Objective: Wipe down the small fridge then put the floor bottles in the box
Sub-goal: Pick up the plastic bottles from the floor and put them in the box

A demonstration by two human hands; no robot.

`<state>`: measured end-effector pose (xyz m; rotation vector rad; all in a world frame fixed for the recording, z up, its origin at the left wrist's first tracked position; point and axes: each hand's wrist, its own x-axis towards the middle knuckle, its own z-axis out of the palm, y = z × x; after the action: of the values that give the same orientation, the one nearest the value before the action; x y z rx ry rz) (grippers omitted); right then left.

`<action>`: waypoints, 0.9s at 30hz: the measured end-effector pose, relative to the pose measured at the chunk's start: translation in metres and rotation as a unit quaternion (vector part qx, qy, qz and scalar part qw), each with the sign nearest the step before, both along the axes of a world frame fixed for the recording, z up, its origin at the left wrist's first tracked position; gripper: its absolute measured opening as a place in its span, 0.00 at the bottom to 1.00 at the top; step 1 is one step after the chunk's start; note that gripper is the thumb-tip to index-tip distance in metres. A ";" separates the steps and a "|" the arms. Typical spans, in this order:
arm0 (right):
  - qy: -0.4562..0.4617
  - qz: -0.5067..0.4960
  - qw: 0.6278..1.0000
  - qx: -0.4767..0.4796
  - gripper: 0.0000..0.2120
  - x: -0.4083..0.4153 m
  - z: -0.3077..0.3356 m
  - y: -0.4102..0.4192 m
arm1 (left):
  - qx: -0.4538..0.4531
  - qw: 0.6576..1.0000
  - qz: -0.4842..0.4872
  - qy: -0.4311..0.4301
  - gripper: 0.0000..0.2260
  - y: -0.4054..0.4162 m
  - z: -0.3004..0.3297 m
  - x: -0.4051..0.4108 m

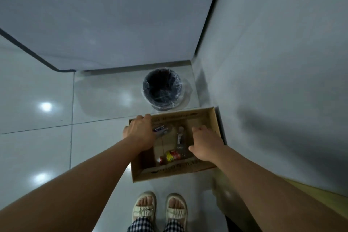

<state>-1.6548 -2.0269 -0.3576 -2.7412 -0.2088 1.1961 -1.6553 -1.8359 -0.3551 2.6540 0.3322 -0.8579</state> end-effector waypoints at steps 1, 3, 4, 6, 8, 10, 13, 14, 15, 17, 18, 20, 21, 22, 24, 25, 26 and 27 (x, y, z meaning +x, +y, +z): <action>-0.010 0.007 1.000 0.003 0.27 0.002 0.022 0.003 | 0.007 1.000 -0.007 -0.007 0.18 0.004 0.021 -0.001; -0.023 0.016 1.000 0.006 0.28 0.002 0.064 0.010 | 0.021 0.999 -0.014 -0.021 0.17 0.011 0.060 -0.005; -0.032 0.024 0.999 0.006 0.30 0.003 0.084 0.014 | 0.029 0.999 -0.012 -0.032 0.16 0.015 0.079 -0.007; -0.056 0.046 0.997 0.003 0.31 0.002 0.125 0.021 | 0.041 0.998 -0.006 -0.049 0.16 0.021 0.118 -0.014; -0.072 0.071 0.995 -0.006 0.29 -0.005 0.162 0.029 | 0.051 0.997 -0.001 -0.063 0.17 0.027 0.155 -0.024; -0.078 0.094 0.993 -0.006 0.27 -0.012 0.196 0.035 | 0.059 0.995 0.003 -0.075 0.17 0.034 0.191 -0.034; -0.085 0.119 0.989 0.013 0.26 -0.025 0.242 0.046 | 0.059 0.995 0.006 -0.083 0.19 0.046 0.243 -0.052; -0.091 0.128 0.987 0.017 0.26 -0.028 0.256 0.050 | 0.061 0.994 0.009 -0.088 0.20 0.051 0.259 -0.058; -0.098 0.138 0.985 0.020 0.27 -0.030 0.270 0.055 | 0.064 0.993 0.014 -0.098 0.19 0.057 0.275 -0.063; -0.110 0.159 0.981 0.024 0.30 -0.033 0.297 0.067 | 0.072 0.991 0.022 -0.113 0.19 0.067 0.304 -0.072; -0.113 0.167 0.979 0.026 0.30 -0.034 0.311 0.074 | 0.079 0.990 0.026 -0.115 0.19 0.073 0.318 -0.078; -0.130 0.175 0.975 0.035 0.29 -0.034 0.338 0.091 | 0.095 0.987 0.034 -0.127 0.20 0.088 0.346 -0.088; -0.132 0.176 0.974 0.044 0.28 -0.035 0.351 0.100 | 0.103 0.985 0.039 -0.135 0.20 0.096 0.359 -0.093; -0.132 0.174 0.975 0.051 0.27 -0.036 0.360 0.105 | 0.107 0.984 0.042 -0.139 0.19 0.101 0.368 -0.096; -0.152 0.197 0.967 0.059 0.25 -0.045 0.391 0.132 | 0.113 0.979 0.064 -0.159 0.18 0.123 0.395 -0.115; -0.153 0.200 0.966 0.060 0.26 -0.045 0.395 0.136 | 0.115 0.979 0.066 -0.157 0.17 0.126 0.400 -0.116; -0.155 0.202 0.965 0.062 0.27 -0.048 0.403 0.144 | 0.119 0.978 0.073 -0.155 0.17 0.134 0.408 -0.119; -0.162 0.210 0.962 0.063 0.29 -0.053 0.412 0.155 | 0.122 0.977 0.081 -0.156 0.17 0.145 0.417 -0.127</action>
<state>-1.7075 -1.8715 0.0549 -2.8421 -0.9100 0.7569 -1.7823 -1.6912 0.0615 2.8773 0.5949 -0.3602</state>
